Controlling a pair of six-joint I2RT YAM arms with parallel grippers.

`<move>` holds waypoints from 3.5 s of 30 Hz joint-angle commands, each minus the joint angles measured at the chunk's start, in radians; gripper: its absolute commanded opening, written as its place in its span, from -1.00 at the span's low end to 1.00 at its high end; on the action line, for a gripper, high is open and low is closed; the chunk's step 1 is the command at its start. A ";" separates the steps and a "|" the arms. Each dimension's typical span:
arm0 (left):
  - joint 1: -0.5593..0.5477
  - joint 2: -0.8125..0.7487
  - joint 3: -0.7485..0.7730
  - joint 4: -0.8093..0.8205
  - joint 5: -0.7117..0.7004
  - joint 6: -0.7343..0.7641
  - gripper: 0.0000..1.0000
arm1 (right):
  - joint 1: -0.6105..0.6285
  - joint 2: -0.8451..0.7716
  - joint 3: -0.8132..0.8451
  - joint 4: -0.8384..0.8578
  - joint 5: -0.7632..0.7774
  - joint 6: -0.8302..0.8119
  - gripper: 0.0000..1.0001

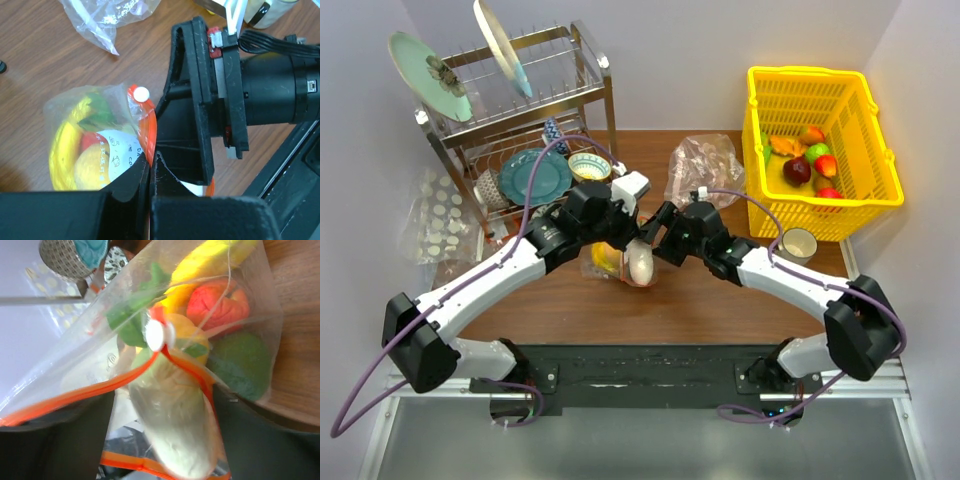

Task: Place the food in the zip-top bag and seal the zipper
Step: Place the fake vegetable in the zipper food storage bag, then adjust the zipper food storage bag at the center of the board, then pick up the fake fruit from the bin.

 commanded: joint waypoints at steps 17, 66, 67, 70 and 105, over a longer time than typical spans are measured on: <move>0.088 0.011 0.018 0.044 0.053 -0.047 -1.00 | 0.010 -0.205 0.048 -0.339 0.100 -0.359 0.31; 0.100 0.029 0.113 -0.034 -0.059 -0.001 -1.00 | 0.056 -0.144 0.395 -0.670 0.345 -0.621 0.10; 0.100 0.041 0.107 -0.031 -0.059 -0.001 -1.00 | 0.056 -0.142 0.402 -0.684 0.351 -0.625 0.11; 0.100 0.052 0.081 -0.028 -0.054 -0.001 -1.00 | 0.053 -0.144 0.442 -0.719 0.395 -0.644 0.11; 0.100 0.048 0.047 0.002 -0.037 -0.013 -1.00 | -0.866 0.353 0.896 -0.647 0.340 -0.748 0.97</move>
